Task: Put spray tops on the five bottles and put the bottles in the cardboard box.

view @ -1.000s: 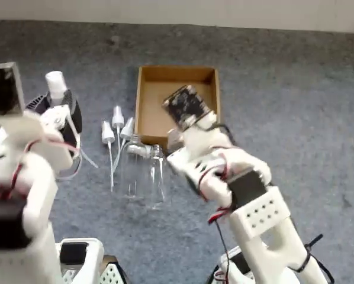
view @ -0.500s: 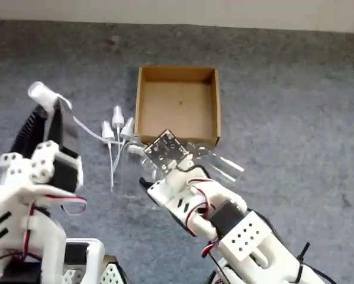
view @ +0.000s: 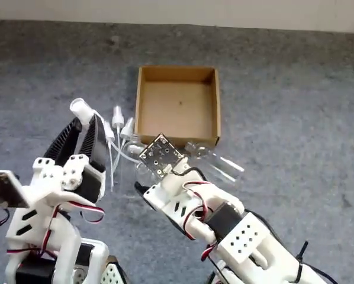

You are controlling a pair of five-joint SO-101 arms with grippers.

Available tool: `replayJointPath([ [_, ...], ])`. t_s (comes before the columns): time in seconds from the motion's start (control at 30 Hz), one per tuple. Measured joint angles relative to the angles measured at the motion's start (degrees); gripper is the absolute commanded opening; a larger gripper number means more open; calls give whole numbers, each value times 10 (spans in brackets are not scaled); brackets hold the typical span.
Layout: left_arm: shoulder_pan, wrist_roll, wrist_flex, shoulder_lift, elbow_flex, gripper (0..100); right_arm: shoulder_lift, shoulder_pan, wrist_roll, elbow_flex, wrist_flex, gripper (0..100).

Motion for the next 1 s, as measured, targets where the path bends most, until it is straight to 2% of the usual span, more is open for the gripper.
replayJointPath([
  [0.2,1,2,-1,0,28,4,0,0,0,0,0,3],
  [0.37,61,-4,-1,0,51,4,0,0,0,0,0,3],
  [0.53,148,-55,-33,0,94,4,-9,36,-4,-3,0,3],
  [0.67,160,-69,-75,0,134,4,-66,67,-4,-24,0,3],
  [0.8,188,-91,-90,-1,139,5,-131,72,-4,-24,0,3],
  [1.0,210,-116,-91,-2,139,19,-145,80,-4,-23,1,3],
])
